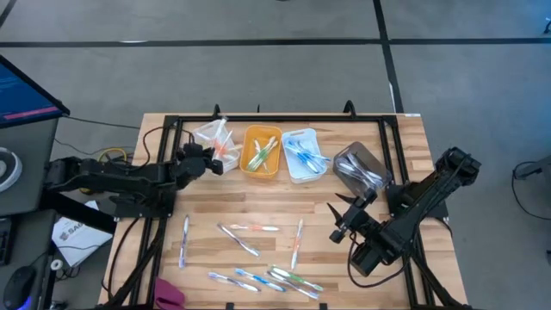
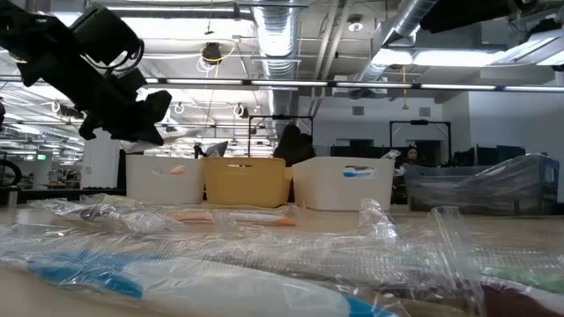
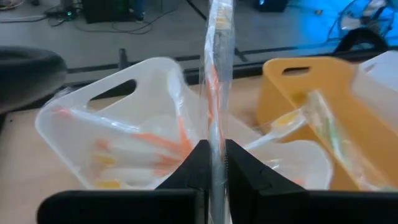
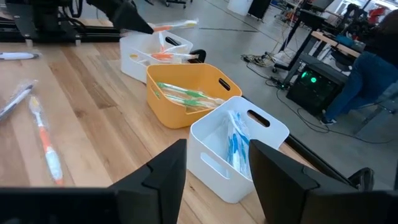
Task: Pick & Place Toothbrushes
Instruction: Put the white orange toothbrush into the left white bin
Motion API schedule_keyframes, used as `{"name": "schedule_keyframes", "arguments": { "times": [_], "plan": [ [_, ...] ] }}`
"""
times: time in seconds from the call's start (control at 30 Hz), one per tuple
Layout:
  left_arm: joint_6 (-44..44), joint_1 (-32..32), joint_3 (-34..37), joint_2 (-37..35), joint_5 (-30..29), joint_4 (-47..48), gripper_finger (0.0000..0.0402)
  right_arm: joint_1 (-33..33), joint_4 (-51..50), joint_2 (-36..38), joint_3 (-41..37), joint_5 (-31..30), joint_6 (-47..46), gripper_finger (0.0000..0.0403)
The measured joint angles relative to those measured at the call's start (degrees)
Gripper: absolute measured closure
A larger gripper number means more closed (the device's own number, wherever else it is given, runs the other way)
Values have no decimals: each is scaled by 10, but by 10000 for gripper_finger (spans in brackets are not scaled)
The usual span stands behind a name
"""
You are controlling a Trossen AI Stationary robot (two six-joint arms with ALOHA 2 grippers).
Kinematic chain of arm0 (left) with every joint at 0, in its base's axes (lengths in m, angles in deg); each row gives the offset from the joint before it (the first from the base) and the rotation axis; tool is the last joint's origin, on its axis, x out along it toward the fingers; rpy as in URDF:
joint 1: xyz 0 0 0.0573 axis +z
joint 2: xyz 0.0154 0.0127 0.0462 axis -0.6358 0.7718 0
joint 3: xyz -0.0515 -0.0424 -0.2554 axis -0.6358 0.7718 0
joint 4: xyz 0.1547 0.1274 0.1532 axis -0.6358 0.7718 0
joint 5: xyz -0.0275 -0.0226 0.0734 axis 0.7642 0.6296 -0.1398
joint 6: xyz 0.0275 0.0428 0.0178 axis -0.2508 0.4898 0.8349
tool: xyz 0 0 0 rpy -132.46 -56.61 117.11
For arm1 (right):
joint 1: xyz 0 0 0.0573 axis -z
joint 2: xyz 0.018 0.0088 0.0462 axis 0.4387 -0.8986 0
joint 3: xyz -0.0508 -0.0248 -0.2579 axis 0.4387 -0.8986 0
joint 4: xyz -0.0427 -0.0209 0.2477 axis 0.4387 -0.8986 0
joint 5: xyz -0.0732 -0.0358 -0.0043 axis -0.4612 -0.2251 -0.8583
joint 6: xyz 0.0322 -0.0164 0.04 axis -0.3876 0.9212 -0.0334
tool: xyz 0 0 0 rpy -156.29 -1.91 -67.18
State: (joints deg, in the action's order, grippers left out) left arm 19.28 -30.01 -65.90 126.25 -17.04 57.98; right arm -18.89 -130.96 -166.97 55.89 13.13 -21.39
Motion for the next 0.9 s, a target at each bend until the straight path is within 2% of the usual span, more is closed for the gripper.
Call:
{"name": "schedule_keyframes", "arguments": {
  "times": [0.17, 0.3, 0.5, 0.7, 0.9],
  "plan": [
    [-2, 0, 0, 1, 5, -11, 386, 12, 3, 0, 0, 6, 0, 234],
    [-52, 18, 0, 16, 8, -15, 385, 17, 5, 0, 0, 14, 0, 236],
    [-72, 56, 0, 72, 74, -47, 384, 17, 6, 0, 0, 15, 0, 238],
    [-71, 56, -3, 120, 69, -69, 382, 21, 10, 0, 0, 15, 28, 239],
    [-69, 50, -2, 110, 77, -62, 372, 24, 10, 0, 0, 15, 29, 239]
  ]
}}
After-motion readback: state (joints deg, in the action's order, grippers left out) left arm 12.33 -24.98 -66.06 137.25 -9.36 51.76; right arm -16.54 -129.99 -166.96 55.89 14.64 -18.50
